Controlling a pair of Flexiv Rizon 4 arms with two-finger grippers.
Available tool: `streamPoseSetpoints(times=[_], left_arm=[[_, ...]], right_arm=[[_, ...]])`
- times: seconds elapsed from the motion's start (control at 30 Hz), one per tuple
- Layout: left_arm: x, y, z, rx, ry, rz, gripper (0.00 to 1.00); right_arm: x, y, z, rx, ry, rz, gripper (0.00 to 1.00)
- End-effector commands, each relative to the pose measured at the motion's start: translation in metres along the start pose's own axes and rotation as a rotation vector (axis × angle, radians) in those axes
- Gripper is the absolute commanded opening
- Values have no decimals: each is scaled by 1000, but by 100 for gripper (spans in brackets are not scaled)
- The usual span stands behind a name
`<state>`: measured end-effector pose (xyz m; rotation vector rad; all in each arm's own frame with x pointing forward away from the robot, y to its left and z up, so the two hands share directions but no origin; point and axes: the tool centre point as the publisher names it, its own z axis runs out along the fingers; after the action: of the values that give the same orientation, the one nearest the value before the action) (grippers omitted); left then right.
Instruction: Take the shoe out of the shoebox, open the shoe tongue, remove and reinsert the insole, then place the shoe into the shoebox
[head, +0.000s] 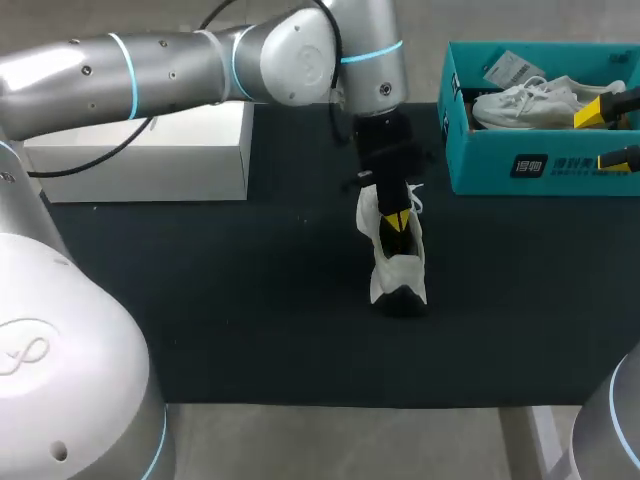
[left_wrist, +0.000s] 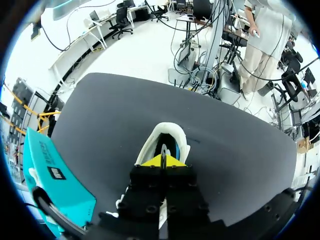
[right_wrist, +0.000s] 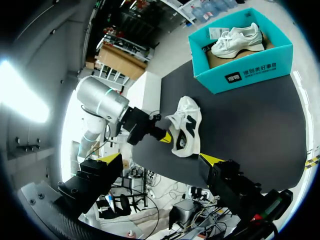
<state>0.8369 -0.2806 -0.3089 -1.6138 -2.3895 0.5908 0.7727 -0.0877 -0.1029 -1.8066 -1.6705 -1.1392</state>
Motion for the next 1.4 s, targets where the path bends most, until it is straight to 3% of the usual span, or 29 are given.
streamPoseSetpoints(times=[0.03, 0.3, 0.57, 0.83, 1.4], left_arm=[[-3, 5, -3, 17, 35, -2, 0], [-3, 5, -3, 17, 35, -2, 0], [-8, 11, 13, -31, 114, 299, 0], [-10, 16, 29, -20, 92, 348, 0], [-4, 27, 67, -31, 172, 335, 0]], right_arm=[[0, 0, 0, -1, -3, 1, 100], [0, 0, 0, -1, -3, 1, 100], [0, 0, 0, -1, -3, 1, 100], [0, 0, 0, -1, -3, 1, 100], [0, 0, 0, -1, -3, 1, 100]])
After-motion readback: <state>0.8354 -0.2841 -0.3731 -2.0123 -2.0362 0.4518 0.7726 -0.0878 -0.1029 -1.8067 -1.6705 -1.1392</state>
